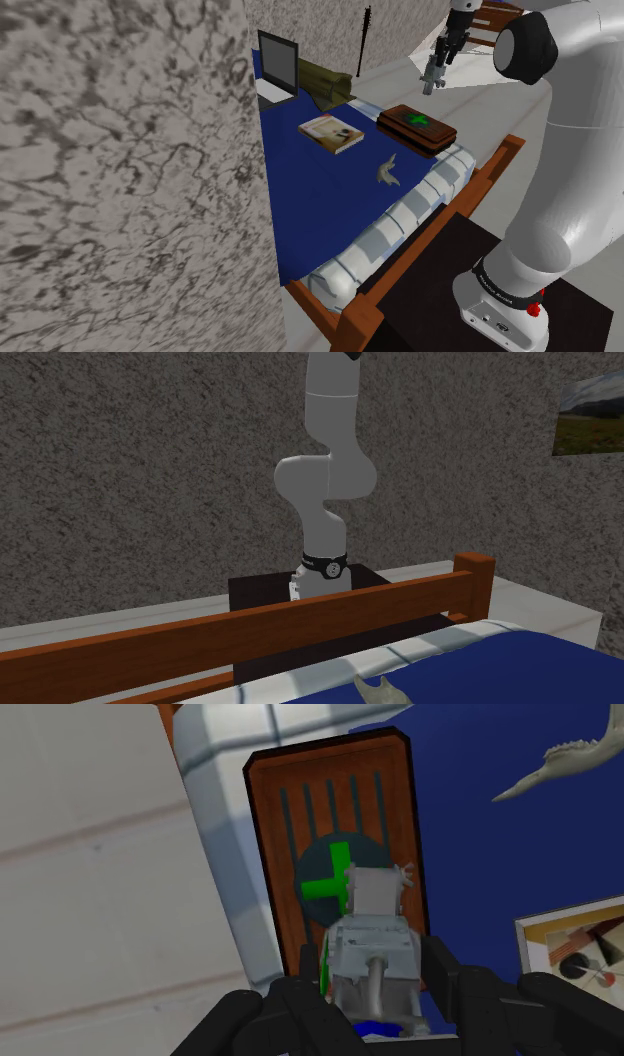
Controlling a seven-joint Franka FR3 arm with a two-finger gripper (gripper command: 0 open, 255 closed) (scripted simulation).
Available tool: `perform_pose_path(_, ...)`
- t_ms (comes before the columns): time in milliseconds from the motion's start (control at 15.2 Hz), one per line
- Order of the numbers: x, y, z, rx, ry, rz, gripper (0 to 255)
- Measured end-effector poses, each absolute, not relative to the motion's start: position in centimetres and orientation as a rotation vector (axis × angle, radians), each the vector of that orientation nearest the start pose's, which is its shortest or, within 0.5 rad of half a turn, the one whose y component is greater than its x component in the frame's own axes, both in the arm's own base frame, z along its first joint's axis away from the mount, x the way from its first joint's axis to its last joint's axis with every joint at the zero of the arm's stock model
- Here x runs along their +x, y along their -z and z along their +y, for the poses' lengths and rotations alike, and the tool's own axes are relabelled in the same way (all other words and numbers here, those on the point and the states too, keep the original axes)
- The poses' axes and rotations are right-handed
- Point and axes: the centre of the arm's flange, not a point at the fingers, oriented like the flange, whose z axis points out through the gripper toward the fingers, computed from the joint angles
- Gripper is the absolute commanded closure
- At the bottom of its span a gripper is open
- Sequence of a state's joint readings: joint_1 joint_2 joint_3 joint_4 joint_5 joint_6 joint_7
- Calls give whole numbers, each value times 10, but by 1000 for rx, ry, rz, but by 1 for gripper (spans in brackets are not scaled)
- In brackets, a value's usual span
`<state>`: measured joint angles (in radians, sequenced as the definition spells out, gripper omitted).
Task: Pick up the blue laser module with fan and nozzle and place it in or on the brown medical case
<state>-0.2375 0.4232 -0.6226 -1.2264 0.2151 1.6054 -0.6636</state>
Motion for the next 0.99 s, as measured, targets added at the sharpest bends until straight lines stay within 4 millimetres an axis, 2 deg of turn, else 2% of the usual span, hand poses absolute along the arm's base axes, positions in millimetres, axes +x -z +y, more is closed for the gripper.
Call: perform_pose_path(990, 513, -490, -431, -3170, 5, 243, 255)
